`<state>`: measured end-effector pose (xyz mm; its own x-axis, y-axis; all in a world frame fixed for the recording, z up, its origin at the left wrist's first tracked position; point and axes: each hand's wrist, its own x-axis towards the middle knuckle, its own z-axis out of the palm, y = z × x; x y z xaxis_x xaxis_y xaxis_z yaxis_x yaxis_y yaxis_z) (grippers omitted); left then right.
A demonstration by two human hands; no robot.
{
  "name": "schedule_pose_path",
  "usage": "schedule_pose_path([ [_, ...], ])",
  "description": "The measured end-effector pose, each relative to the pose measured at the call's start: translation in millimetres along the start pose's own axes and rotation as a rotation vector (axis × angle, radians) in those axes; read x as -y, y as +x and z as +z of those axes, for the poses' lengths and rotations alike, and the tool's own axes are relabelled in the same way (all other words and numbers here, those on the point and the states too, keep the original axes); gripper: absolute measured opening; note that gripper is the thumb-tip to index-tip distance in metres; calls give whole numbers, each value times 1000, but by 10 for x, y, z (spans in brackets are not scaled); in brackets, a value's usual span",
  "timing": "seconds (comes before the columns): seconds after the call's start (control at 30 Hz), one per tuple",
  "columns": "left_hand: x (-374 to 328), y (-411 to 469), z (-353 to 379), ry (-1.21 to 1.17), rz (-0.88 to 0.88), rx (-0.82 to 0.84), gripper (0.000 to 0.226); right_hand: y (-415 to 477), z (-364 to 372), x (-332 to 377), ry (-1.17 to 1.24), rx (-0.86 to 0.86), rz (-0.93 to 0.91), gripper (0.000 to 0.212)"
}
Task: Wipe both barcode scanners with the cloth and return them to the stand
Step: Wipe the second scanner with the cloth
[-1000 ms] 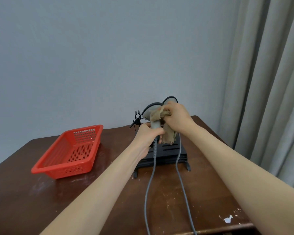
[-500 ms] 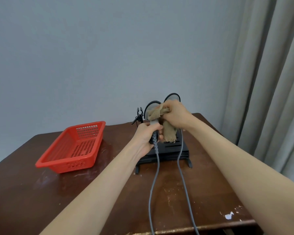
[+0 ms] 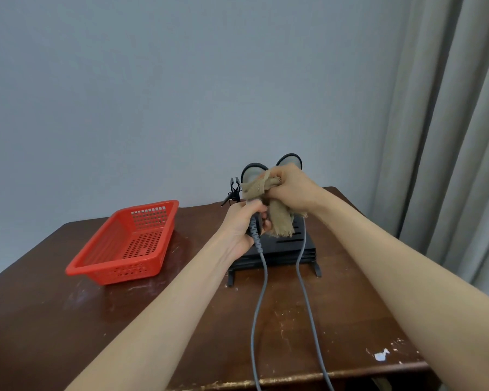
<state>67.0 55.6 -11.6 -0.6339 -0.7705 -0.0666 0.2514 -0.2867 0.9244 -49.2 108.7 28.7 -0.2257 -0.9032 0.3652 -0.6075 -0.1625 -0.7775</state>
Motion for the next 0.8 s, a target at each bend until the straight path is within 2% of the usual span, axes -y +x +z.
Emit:
schedule_pose_path([
  [0.07,12,-9,-20,59,27,-2,20,-72,-8,45,60,116,5,11],
  [0.1,20,-22,-21,76,30,-1,20,-81,-1,57,51,122,4,10],
  [0.23,38,-83,9,32,-36,-15,20,41,65,7,-90,-134,30,17],
  [0.33,25,-84,-1,-37,-68,-42,13,91,111,-57,-130,-198,43,15],
  [0.43,29,-64,-39,-61,-71,-73,15,14,128,-11,-64,-66,13,11],
  [0.53,47,-64,-77,-119,-89,-104,16,-28,107,16,16,71,61,10],
  [0.57,45,-68,-93,-133,-91,-114,14,-19,96,11,21,45,74,9],
  [0.7,22,-77,-171,-115,-47,-142,6,21,20,-100,-30,-308,102,8],
  [0.8,51,-86,-217,-95,0,-167,17,43,2,-179,-7,-301,35,26],
])
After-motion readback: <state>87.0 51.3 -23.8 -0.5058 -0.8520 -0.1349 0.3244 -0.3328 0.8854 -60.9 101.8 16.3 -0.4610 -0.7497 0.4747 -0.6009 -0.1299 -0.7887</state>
